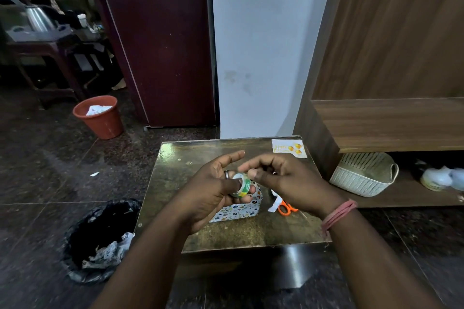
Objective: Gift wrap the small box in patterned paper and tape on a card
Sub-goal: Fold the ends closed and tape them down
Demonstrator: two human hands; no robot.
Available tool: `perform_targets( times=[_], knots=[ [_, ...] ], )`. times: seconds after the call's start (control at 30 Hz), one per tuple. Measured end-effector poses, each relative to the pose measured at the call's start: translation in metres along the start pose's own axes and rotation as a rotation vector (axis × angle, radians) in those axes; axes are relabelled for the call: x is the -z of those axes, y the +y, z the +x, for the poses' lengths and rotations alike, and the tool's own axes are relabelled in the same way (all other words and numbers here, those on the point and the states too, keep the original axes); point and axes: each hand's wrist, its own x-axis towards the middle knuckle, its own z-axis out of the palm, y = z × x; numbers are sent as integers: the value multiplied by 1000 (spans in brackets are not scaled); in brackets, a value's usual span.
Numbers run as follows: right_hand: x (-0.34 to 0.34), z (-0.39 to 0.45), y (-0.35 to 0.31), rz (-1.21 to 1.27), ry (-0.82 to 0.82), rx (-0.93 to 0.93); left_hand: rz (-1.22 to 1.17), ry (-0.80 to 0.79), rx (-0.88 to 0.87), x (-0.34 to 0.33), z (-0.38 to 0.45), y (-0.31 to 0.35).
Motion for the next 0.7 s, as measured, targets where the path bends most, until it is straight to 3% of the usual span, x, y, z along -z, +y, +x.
perform_targets(
  times=[0.23, 0.47, 0.57, 0.7],
  knots=[
    [0, 1, 0, 126, 129, 21, 11, 25, -24, 1, 0, 3],
    [-8, 6, 2, 293, 168, -74, -8, 78, -68, 5, 0, 6],
    [-16, 8, 2, 317, 184, -145, 67, 83, -101, 3, 1, 3],
    [-20, 8, -2, 563, 199, -240, 200, 172, -144, 2, 4, -1]
  ],
)
